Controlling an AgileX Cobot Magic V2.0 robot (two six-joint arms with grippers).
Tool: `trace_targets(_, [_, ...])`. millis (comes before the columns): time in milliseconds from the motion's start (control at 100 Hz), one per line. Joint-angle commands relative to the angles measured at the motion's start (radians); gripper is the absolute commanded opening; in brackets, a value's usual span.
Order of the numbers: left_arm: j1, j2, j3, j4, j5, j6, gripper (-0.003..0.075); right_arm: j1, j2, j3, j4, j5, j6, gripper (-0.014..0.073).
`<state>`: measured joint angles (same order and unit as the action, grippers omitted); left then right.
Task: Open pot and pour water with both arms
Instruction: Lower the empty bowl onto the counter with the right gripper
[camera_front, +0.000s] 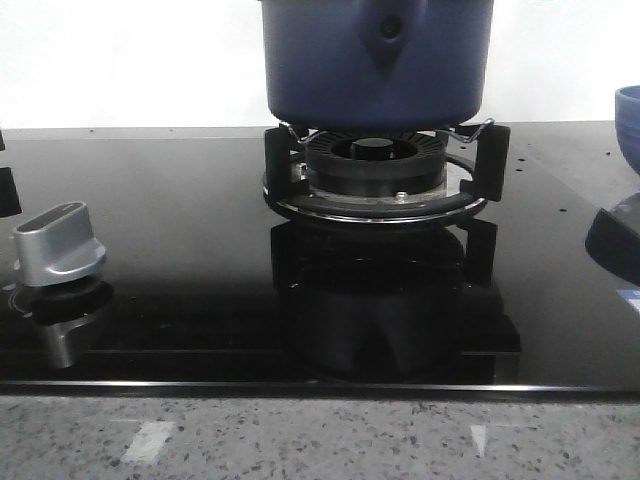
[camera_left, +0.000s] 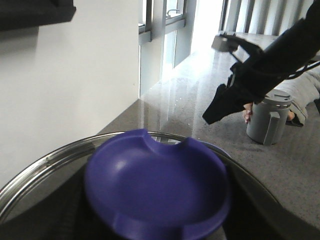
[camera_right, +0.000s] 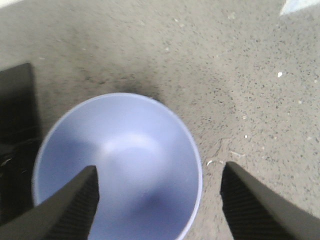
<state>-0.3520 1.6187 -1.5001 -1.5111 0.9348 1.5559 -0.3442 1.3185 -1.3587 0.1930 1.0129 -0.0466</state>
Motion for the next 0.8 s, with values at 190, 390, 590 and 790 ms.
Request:
trace_targets(190, [-0.033,0.044,-0.036,-0.116,-0.018,0.064,0.0323,-0.001,-0.141,-0.034,0.020,0.005,-0.013,0.0468])
trace_targets(390, [-0.041,0.096,-0.036,-0.133,-0.002,0.064,0.0323,-0.001,-0.164,-0.034,0.021,0.011,-0.013,0.0468])
trace_targets(590, [-0.065,0.117,-0.036,-0.132,-0.008,0.090,0.0323,-0.001,-0.164,-0.034,0.021,0.016,-0.013,0.0468])
trace_targets(790, [-0.069,0.125,-0.036,-0.132,-0.034,0.092,0.0323,-0.001,-0.164,-0.034,0.021,0.016,-0.013,0.0468])
